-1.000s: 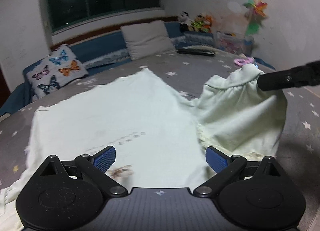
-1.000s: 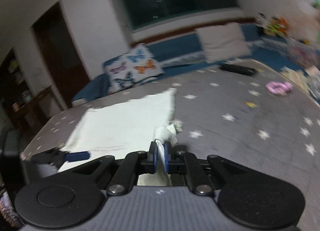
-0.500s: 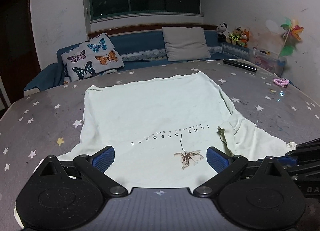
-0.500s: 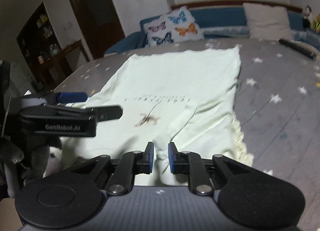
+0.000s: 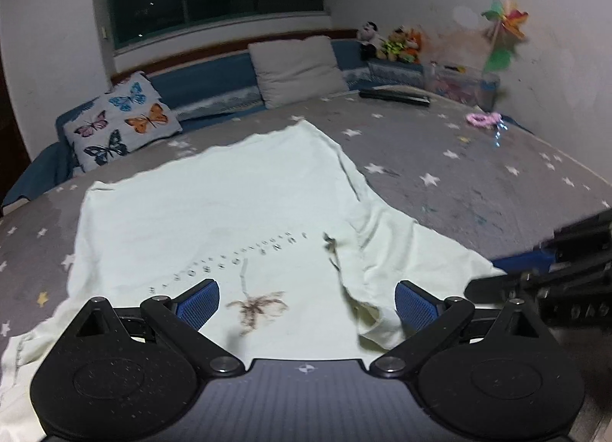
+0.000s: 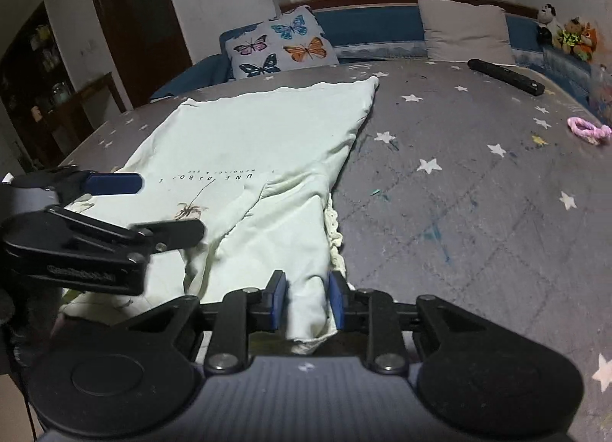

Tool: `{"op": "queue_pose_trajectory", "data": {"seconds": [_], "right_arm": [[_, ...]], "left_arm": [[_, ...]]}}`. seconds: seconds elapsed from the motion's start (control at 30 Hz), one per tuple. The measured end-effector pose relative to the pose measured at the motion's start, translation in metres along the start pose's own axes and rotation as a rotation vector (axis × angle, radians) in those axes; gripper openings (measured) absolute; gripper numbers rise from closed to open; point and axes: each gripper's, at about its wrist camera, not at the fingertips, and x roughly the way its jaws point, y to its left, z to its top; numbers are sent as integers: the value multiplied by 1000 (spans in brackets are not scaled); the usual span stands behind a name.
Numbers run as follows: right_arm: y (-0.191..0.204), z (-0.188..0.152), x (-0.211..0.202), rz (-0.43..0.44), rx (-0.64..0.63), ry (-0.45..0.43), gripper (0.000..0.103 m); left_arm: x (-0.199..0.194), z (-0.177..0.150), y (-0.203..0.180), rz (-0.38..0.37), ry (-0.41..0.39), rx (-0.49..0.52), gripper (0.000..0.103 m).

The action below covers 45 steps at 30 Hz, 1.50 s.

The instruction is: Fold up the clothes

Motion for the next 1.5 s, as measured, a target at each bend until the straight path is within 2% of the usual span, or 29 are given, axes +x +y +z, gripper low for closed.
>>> {"op": "queue_pose_trajectory", "data": {"seconds": [0.27,0.4,0.57,0.73,0.93,1.1,1.2,1.4,1.5], "right_arm": [[7,38,5,30,-49,-84,25],[13,56,33,53,-63,-59,25],[14,57,61,23,-87,6,24],[23,47,38,21,-130,-19,25],[39,20,15,13,-215,-19,27],[52,-2,3,-47,-295,-50,28],[55,-9,-7,-30,-292,-72,30],[55,-19,-4,-34,-267,-52,31],[53,-18,-5,-25,-245,-53,36]], "left_arm": [[10,-2,2,8,29,3,100],[11,-4,3,7,36,-1,100],[3,-5,11,10,26,-19,100],[-15,-8,29,36,6,-59,100],[-43,-22,59,117,-14,-127,100],[-69,-39,90,209,-31,-193,100],[-86,-53,111,268,-36,-249,100],[-115,-80,148,377,-39,-361,99],[-123,-93,165,423,-30,-415,93]]}}
